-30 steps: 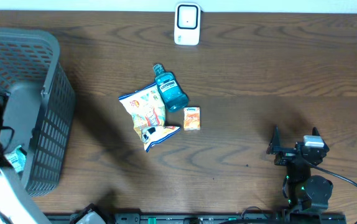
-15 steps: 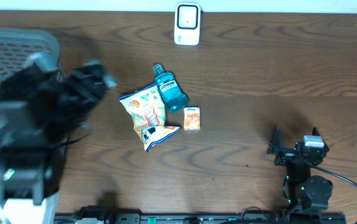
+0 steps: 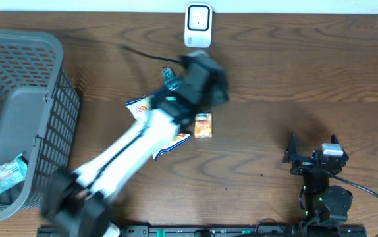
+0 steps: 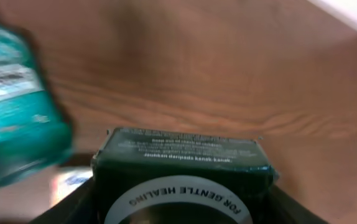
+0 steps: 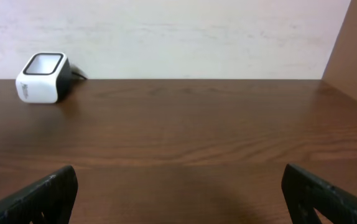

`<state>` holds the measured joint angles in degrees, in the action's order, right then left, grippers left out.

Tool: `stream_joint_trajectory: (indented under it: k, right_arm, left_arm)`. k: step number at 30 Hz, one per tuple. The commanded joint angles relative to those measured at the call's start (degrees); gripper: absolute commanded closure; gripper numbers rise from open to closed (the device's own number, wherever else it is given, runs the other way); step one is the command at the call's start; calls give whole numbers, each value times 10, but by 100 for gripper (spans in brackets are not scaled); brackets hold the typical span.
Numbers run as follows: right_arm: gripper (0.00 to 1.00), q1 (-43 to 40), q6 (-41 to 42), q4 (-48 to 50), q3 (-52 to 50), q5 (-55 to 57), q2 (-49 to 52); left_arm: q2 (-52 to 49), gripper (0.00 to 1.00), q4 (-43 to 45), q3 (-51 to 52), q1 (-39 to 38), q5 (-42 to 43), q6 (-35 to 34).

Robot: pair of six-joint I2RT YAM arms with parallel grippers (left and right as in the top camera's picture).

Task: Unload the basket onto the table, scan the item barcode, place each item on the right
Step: 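Carry the green Zam-Buk box past the scanner and set it down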

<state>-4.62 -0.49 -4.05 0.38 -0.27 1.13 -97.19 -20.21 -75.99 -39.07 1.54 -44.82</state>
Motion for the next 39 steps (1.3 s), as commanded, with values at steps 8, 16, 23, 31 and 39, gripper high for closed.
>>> stream_joint_trajectory:
  k: [8, 16, 23, 31, 39]
  right_arm:
    - [1, -2, -4, -2, -1, -1, 0]
    - [1, -2, -5, -2, -1, -1, 0]
    - [1, -2, -4, -2, -1, -1, 0]
    - [1, -2, -4, -2, -1, -1, 0]
    - [1, -2, -4, -2, -1, -1, 0]
  left_arm:
    - [-184, 45, 62, -7, -54, -24, -3]
    - [-173, 2, 57, -8, -54, -22, 0]
    - [-20, 2, -16, -52, -45, -41, 137]
    - [210, 2, -139, -84, 59, -212, 260]
    - [337, 2, -275, -84, 367, -286, 143]
